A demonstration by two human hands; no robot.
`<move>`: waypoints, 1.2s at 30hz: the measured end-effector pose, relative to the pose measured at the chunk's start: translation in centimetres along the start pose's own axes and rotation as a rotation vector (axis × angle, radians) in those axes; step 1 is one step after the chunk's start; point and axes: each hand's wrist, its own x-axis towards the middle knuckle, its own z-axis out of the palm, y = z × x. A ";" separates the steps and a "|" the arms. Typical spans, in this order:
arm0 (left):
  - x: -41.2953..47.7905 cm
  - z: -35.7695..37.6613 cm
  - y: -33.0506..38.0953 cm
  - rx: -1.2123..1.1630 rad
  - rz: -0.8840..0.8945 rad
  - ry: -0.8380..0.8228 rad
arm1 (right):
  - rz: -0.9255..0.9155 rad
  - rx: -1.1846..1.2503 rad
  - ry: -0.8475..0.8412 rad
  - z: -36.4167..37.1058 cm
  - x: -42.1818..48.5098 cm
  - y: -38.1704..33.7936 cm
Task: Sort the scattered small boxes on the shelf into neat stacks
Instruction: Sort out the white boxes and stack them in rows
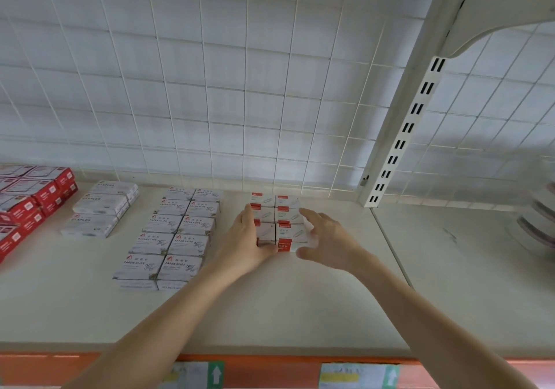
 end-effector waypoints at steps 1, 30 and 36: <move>0.1 0.1 -0.1 0.008 0.000 0.004 | -0.013 -0.016 0.021 0.2 -0.2 -0.3; -0.4 -0.4 0.3 0.145 0.006 0.038 | 0.009 -0.011 0.113 0.9 -1.2 -2.6; -0.8 -0.8 0.9 0.287 -0.036 0.063 | -0.006 -0.003 0.103 0.8 -1.5 -2.6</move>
